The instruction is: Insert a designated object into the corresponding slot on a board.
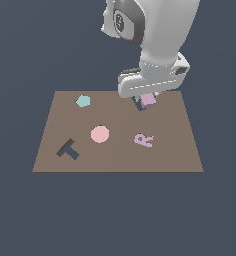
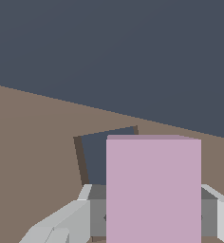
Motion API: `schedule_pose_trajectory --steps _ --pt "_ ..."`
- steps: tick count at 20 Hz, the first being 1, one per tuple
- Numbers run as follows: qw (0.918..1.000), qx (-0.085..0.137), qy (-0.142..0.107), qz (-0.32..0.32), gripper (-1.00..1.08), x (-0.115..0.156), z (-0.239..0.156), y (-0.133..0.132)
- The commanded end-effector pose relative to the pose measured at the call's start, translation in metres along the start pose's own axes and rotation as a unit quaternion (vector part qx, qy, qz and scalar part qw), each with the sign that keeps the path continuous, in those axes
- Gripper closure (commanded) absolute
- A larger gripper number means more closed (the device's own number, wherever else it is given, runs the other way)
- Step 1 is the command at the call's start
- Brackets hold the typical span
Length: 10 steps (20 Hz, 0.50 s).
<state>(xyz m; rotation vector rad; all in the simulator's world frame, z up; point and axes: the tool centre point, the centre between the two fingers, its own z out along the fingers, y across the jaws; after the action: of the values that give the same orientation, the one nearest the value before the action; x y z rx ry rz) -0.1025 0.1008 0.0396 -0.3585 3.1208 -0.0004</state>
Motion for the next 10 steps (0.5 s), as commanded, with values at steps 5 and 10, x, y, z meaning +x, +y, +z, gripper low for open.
schedule_pose_trajectory --steps 5,10 --pt "0.9984 0.000 0.000 -0.056 1.08 0.002 -0.001 -0.011" --pt "0.9968 0.000 0.000 -0.080 1.08 0.002 -0.001 -0.016"
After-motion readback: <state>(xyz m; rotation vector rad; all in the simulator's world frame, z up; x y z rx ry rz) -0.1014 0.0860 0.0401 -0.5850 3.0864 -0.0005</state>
